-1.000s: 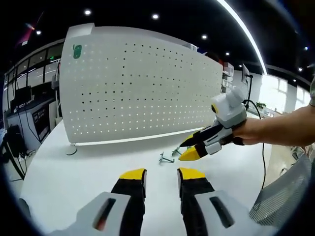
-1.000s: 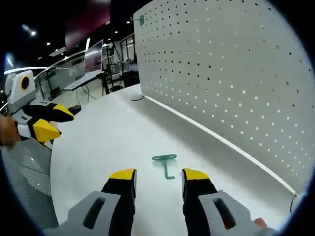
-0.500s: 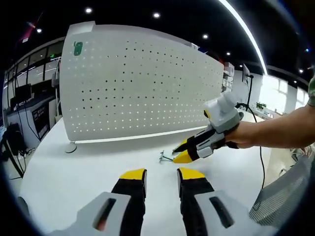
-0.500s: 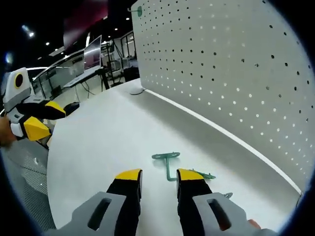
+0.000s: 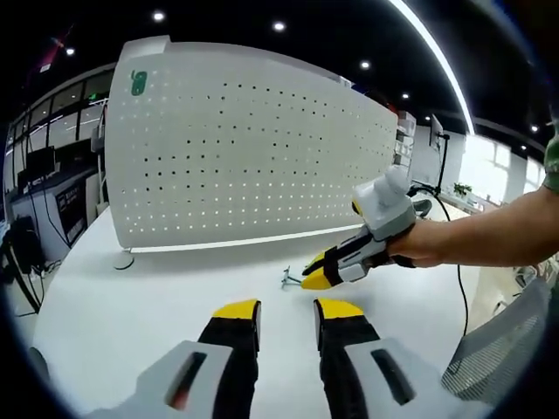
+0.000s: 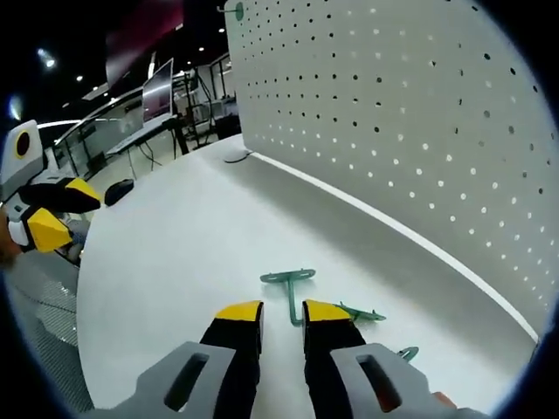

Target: Insert the hook assembly into the mounting plate slot until the hook locks in place.

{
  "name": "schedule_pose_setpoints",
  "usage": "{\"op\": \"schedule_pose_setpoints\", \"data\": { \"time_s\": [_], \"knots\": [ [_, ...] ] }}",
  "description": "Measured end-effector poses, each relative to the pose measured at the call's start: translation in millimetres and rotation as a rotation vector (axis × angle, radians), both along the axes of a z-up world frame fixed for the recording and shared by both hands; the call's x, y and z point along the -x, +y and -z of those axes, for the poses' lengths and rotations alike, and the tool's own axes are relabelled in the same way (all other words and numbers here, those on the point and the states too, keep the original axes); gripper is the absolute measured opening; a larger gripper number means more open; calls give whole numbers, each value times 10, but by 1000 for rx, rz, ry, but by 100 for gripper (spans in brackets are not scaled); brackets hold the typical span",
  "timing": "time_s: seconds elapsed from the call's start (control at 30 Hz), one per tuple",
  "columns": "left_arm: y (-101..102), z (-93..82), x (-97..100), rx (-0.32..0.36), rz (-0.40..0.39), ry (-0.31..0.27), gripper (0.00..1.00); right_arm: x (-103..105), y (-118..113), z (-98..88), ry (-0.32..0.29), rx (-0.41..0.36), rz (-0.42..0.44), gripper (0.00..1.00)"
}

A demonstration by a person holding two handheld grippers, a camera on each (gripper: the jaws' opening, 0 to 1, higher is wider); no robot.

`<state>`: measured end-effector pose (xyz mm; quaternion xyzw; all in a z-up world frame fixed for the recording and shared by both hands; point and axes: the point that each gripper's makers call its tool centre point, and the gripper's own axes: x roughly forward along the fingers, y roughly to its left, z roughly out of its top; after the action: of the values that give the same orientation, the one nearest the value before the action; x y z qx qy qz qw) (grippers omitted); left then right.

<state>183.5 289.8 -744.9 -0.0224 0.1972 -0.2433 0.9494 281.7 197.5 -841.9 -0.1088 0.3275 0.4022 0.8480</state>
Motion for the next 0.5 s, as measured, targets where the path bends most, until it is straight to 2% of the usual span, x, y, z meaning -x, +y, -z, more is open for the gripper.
{"op": "schedule_pose_setpoints", "data": {
  "time_s": [0.5],
  "knots": [
    [13,4,-16,6,-4,2,25,-42,8,93,19,4,11,11]
  ]
}}
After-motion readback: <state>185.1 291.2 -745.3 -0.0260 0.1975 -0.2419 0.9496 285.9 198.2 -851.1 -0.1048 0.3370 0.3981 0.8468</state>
